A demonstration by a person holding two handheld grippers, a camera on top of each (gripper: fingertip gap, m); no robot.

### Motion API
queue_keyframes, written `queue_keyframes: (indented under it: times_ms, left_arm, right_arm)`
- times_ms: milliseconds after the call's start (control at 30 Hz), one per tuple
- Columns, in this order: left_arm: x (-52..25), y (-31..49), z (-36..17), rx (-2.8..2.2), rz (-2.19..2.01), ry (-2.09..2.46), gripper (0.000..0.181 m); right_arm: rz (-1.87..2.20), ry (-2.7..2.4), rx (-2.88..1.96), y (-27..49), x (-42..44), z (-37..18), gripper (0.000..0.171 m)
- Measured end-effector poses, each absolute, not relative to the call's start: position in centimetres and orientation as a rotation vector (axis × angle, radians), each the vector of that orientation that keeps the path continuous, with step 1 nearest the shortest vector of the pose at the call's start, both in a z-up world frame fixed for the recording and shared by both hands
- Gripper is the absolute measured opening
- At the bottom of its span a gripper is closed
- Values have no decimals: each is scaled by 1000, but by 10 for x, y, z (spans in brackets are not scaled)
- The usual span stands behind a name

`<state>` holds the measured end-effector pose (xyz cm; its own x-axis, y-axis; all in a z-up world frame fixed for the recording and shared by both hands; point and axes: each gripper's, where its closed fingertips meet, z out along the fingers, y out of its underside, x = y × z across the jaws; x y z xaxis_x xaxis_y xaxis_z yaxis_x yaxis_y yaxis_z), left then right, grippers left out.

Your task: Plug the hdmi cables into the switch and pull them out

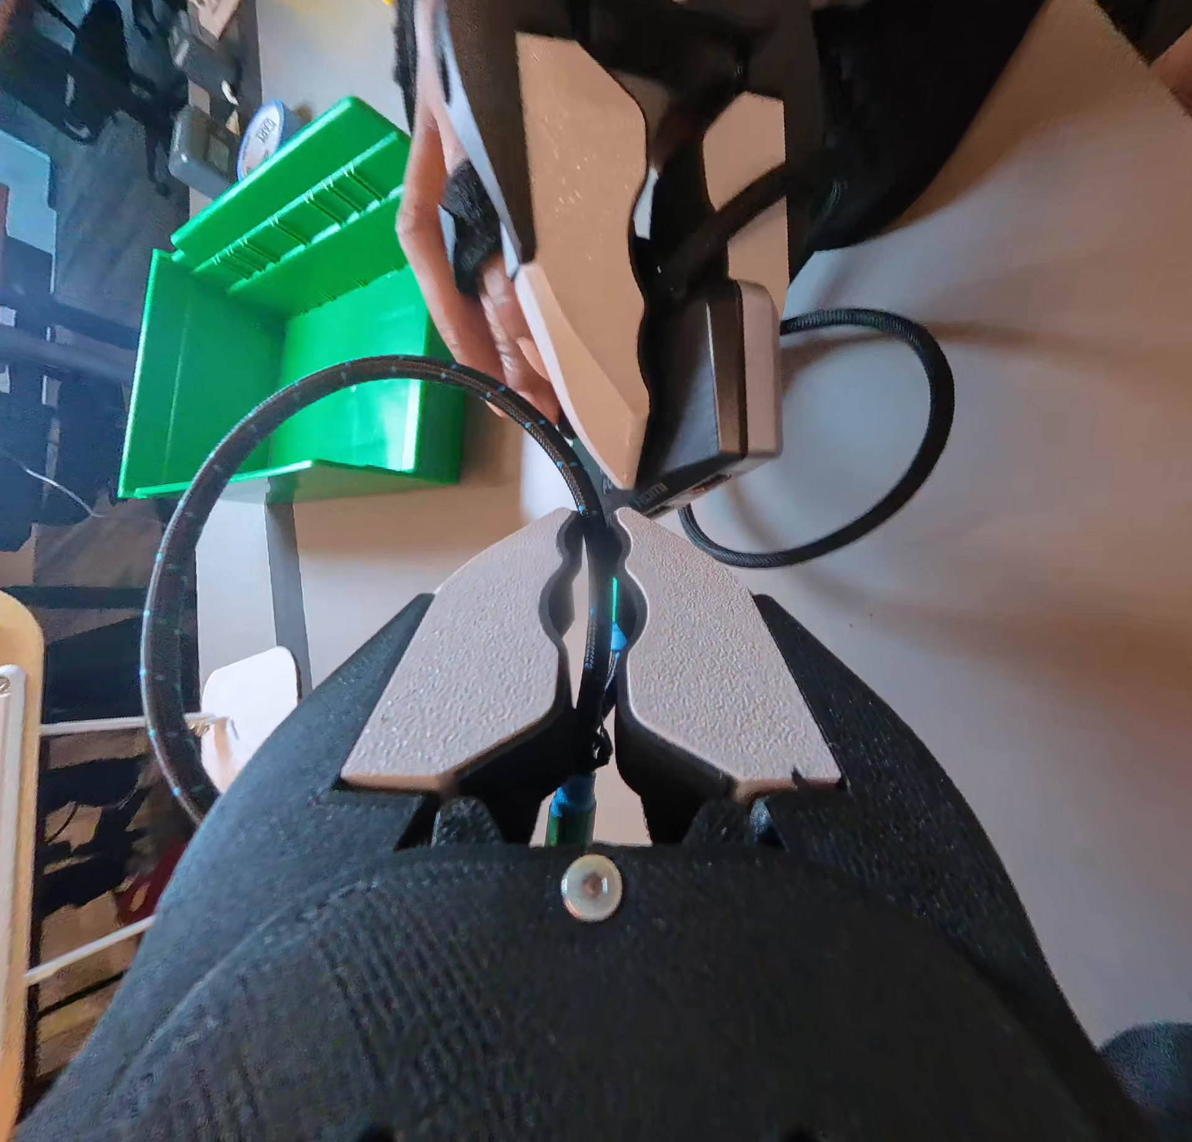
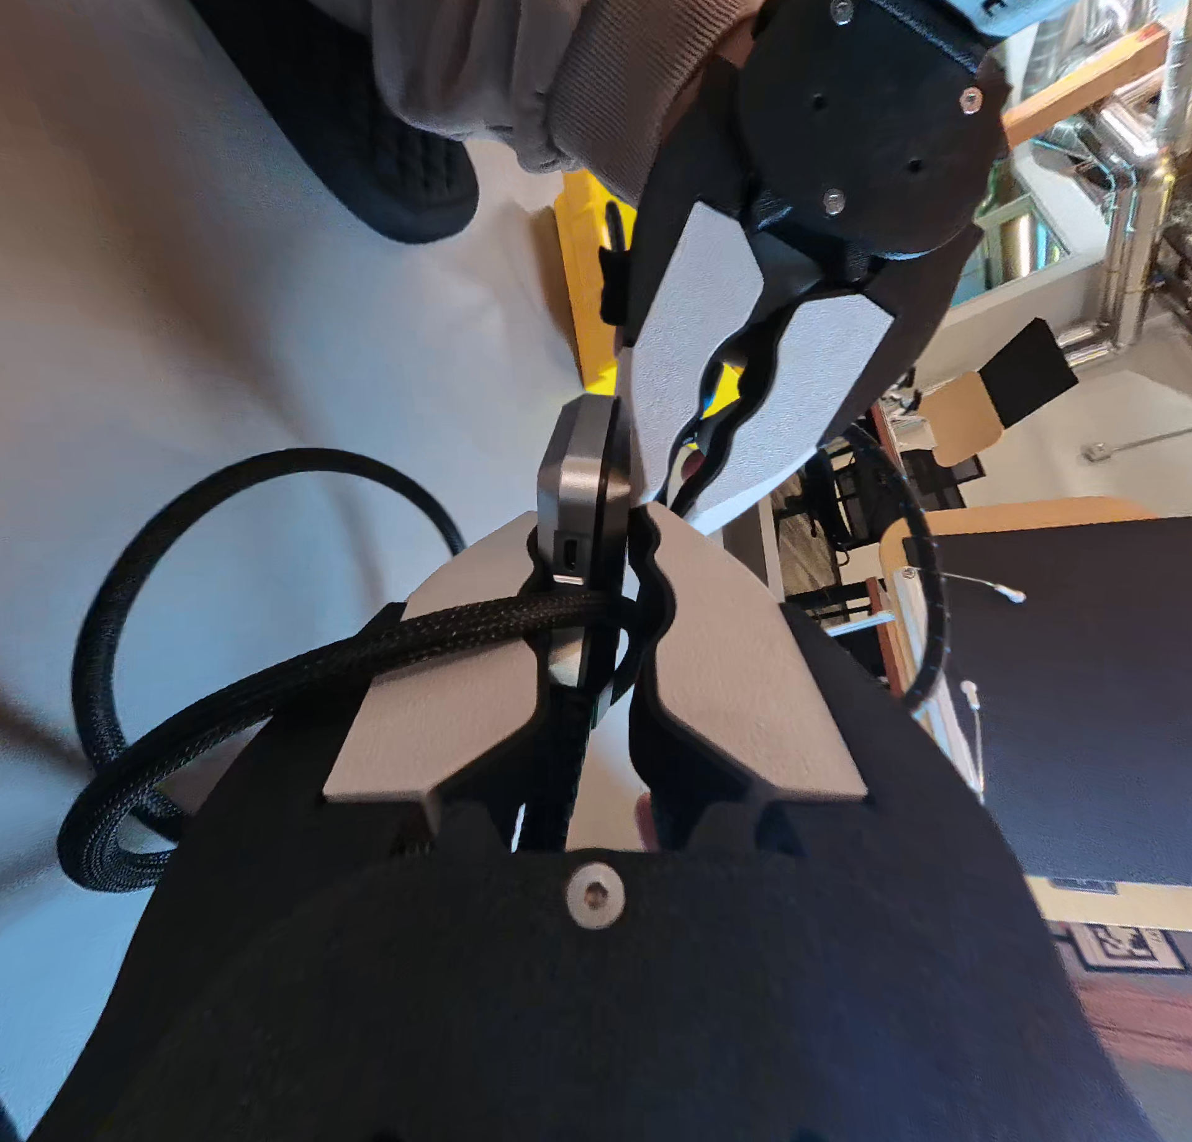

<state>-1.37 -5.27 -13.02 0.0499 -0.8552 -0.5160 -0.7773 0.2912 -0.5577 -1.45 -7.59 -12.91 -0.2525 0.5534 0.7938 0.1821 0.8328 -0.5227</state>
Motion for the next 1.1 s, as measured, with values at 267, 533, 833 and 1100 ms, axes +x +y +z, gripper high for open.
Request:
queue_keyframes:
  times_ms: [267,533,833,1100]
  left_arm:
    - [-46,-49,-67,-1430,8,1517,44]
    - [-67,-87,-71,-1496,-543,1536,27]
    - [10,-51,-36,-1276,-820,1170,23]
    - [11,-58,-36,-1263,-752,1186,20]
  right_arm:
    - [483,-1676,-665,-58,-9,-107,24]
    - [952,-1238,-707,-48,17,-31,24]
    - [1378,-1018,-721,-52,29,-7,24]
    - [1480,-1005,-702,-56,29,-6,25]
